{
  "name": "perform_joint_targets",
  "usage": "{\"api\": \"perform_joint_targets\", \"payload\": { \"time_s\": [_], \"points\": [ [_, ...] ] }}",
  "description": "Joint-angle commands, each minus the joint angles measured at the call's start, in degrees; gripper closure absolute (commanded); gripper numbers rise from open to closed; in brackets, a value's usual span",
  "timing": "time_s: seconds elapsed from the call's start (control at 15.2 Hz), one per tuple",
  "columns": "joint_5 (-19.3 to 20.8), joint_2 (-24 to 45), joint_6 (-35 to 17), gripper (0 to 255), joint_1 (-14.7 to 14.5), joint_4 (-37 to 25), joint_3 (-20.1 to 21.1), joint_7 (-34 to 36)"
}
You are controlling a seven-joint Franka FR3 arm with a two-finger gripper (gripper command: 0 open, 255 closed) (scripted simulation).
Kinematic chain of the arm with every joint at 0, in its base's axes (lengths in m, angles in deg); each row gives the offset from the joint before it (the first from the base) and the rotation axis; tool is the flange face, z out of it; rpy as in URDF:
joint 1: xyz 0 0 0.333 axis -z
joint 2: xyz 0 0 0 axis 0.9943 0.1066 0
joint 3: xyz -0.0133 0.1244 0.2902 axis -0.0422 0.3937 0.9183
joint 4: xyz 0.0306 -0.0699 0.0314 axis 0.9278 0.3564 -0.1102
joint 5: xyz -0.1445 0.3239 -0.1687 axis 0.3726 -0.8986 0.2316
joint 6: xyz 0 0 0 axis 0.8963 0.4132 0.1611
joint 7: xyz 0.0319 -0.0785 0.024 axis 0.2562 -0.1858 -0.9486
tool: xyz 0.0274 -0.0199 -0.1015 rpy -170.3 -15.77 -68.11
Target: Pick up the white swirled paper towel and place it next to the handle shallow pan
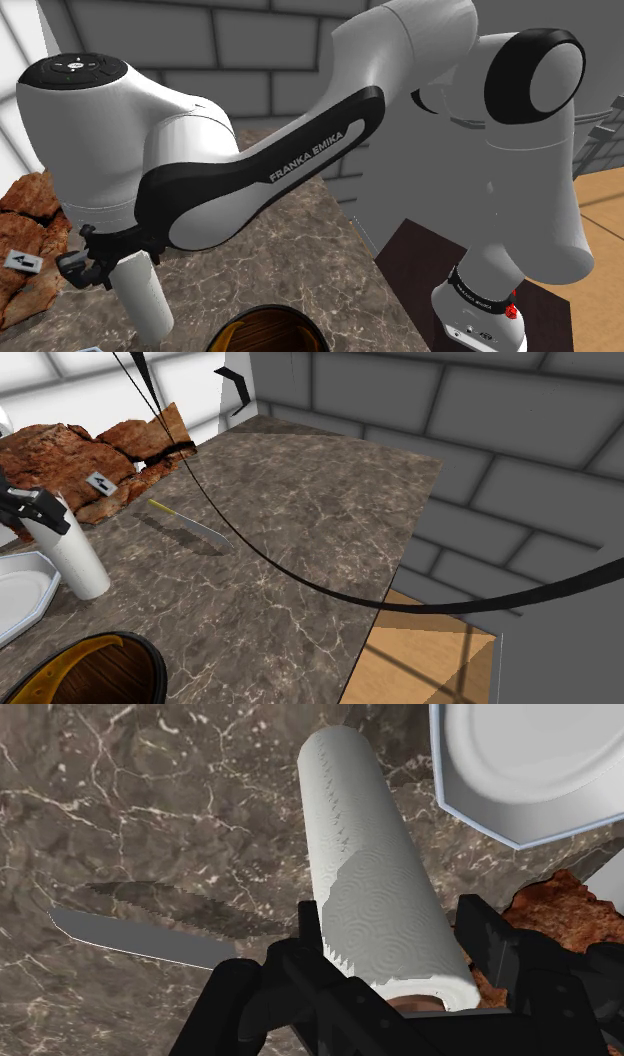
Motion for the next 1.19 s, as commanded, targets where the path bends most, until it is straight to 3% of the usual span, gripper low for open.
{"api": "perform_joint_targets", "payload": {
  "time_s": [0.0,0.46,0.53,0.86,1.12],
  "points": [
    [0.3,0.3,-0.8,255,0.0,0.6,-0.2,0.3],
    [0.3,0.3,-0.8,255,0.0,0.6,-0.2,0.3],
    [0.3,0.3,-0.8,0,0.0,0.6,-0.2,0.3],
    [0.3,0.3,-0.8,0,0.0,0.6,-0.2,0.3],
    [-2.4,-3.8,3.8,0,0.7,-0.5,1.4,-1.2]
  ]
}}
